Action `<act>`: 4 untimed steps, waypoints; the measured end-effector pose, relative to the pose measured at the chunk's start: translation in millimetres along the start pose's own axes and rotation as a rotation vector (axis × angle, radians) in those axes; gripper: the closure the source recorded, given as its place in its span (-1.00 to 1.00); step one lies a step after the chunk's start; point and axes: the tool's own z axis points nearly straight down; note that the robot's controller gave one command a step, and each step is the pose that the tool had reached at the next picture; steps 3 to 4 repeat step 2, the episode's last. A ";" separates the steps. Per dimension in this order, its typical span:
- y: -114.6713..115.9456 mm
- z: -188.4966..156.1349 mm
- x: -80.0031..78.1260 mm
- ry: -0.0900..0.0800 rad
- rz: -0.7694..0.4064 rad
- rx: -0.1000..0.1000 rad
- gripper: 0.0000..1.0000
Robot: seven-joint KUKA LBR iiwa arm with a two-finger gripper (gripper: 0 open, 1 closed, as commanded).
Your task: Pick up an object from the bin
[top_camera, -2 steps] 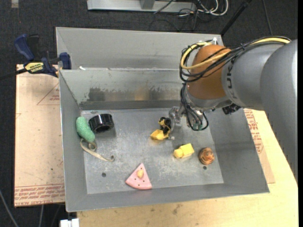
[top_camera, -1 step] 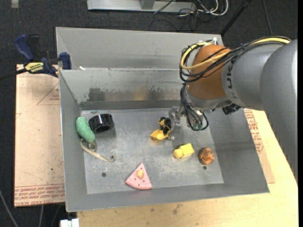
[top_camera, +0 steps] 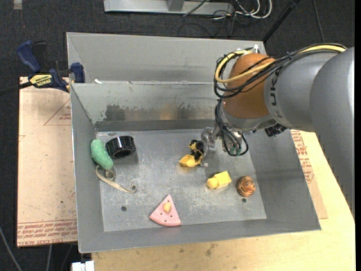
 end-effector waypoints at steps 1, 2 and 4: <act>0.0 0.0 0.0 0.000 0.000 0.000 1.00; 0.0 0.0 0.0 0.000 0.000 0.000 1.00; 0.0 0.0 0.0 0.000 0.000 0.000 1.00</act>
Offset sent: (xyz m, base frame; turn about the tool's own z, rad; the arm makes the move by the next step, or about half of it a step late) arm 0.0000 0.0000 0.0000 0.0000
